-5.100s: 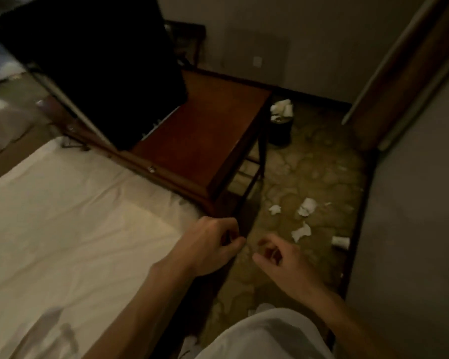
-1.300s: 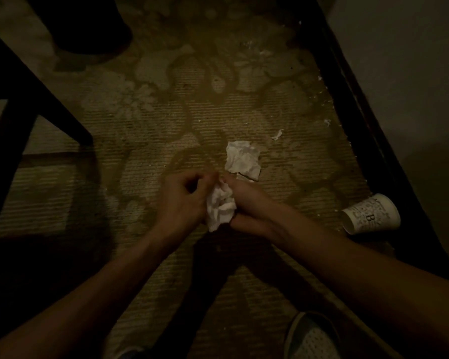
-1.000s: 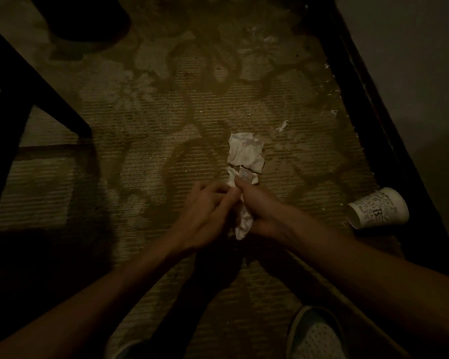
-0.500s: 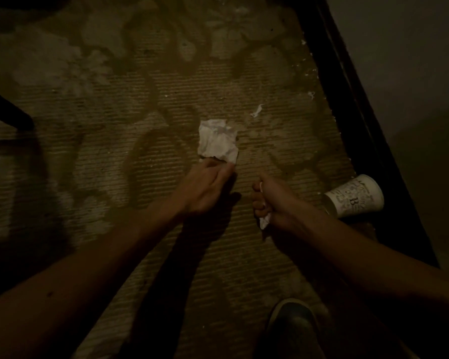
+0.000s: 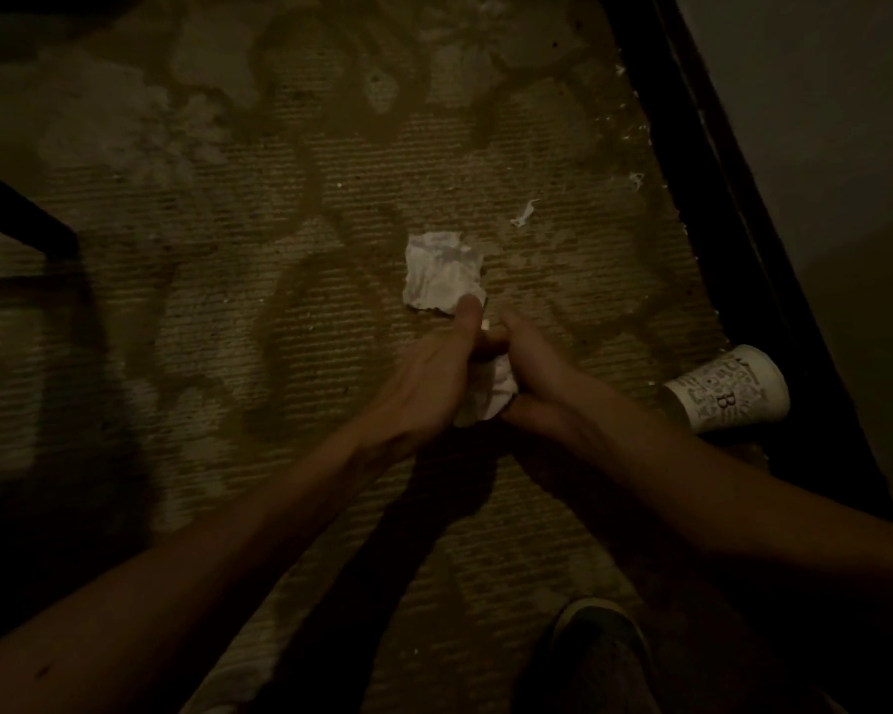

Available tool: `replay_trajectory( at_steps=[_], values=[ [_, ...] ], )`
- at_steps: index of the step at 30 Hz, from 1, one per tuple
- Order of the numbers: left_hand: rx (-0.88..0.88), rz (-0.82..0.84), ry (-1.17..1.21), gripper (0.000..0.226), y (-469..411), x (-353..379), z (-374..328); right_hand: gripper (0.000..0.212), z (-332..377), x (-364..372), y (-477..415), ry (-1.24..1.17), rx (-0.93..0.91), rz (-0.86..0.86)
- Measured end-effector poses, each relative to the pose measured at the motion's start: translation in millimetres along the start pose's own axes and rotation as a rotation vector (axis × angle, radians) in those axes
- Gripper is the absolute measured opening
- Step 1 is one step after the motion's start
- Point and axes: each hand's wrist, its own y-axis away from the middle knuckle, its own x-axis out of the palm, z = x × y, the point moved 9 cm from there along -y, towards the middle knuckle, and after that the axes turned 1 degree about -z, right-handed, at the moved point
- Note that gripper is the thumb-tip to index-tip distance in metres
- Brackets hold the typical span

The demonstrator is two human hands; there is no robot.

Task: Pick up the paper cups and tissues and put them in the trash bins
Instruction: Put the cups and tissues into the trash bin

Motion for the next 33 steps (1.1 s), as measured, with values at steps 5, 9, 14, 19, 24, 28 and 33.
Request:
replay_trajectory(
  at_steps=[5,9,14,19,24,28,33],
  values=[
    [0.148,-0.207,-0.173,0.068,-15,-43,-28,0.025,15,2,2,-0.067,-0.039,0.005],
    [0.151,-0.321,-0.374,0.057,-51,-70,-31,0.029,22,-29,0,-0.047,-0.038,-0.135],
    [-0.043,0.040,-1.064,0.076,-99,-59,9,0.047,17,-42,4,-0.100,0.051,-0.090],
    [0.174,-0.039,-1.204,0.059,-82,-25,13,0.055,14,-56,4,-0.117,0.075,-0.069],
    [0.279,-0.150,-0.657,0.040,-48,-10,-11,0.063,-3,-54,6,-0.167,0.104,-0.046],
    [0.219,0.022,-0.334,0.036,-10,44,-28,0.054,0,-48,9,-0.396,0.045,-0.024],
    [0.365,0.255,-0.580,0.054,7,100,-33,0.055,-3,-67,36,-0.411,0.044,0.019]
  ],
)
